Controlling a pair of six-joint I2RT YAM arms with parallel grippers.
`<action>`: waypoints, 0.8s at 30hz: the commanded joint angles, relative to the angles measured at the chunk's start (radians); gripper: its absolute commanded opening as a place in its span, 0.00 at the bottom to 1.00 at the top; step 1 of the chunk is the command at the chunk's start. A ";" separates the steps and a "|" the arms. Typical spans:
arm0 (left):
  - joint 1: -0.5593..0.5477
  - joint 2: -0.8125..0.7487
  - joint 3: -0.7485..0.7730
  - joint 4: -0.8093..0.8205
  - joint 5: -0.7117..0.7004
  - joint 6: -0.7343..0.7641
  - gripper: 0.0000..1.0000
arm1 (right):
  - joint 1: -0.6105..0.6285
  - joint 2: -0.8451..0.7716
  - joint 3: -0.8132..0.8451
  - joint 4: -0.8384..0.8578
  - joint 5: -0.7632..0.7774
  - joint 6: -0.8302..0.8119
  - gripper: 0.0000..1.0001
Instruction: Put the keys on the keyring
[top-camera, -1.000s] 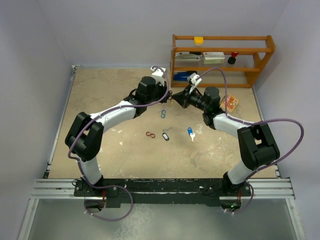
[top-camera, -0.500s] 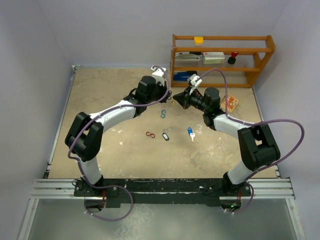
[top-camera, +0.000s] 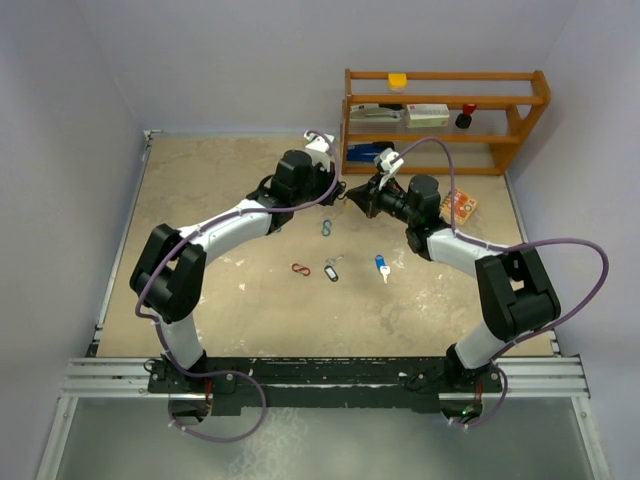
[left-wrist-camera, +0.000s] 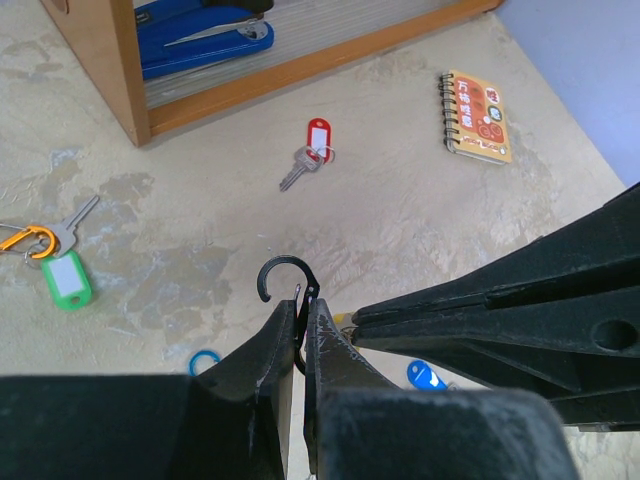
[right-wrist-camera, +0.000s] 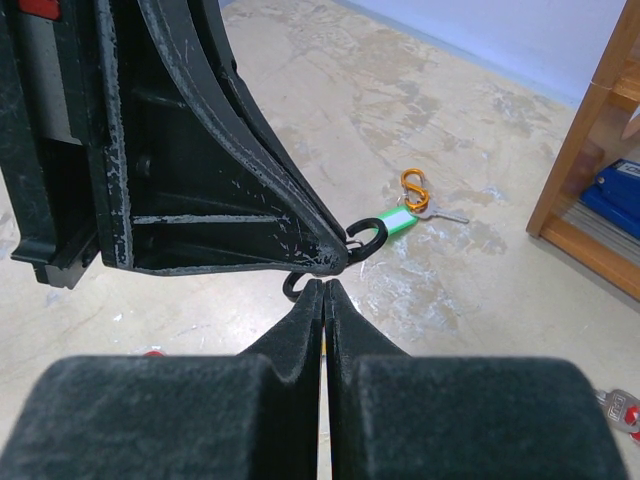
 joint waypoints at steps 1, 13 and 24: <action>-0.003 -0.030 0.052 0.021 0.039 0.021 0.00 | 0.005 -0.004 0.004 0.046 0.010 -0.016 0.00; -0.003 -0.012 0.068 0.004 0.064 0.026 0.00 | 0.005 -0.003 0.002 0.056 0.000 -0.011 0.00; -0.003 0.006 0.084 -0.003 0.081 0.025 0.00 | 0.005 0.002 0.009 0.057 -0.022 -0.006 0.00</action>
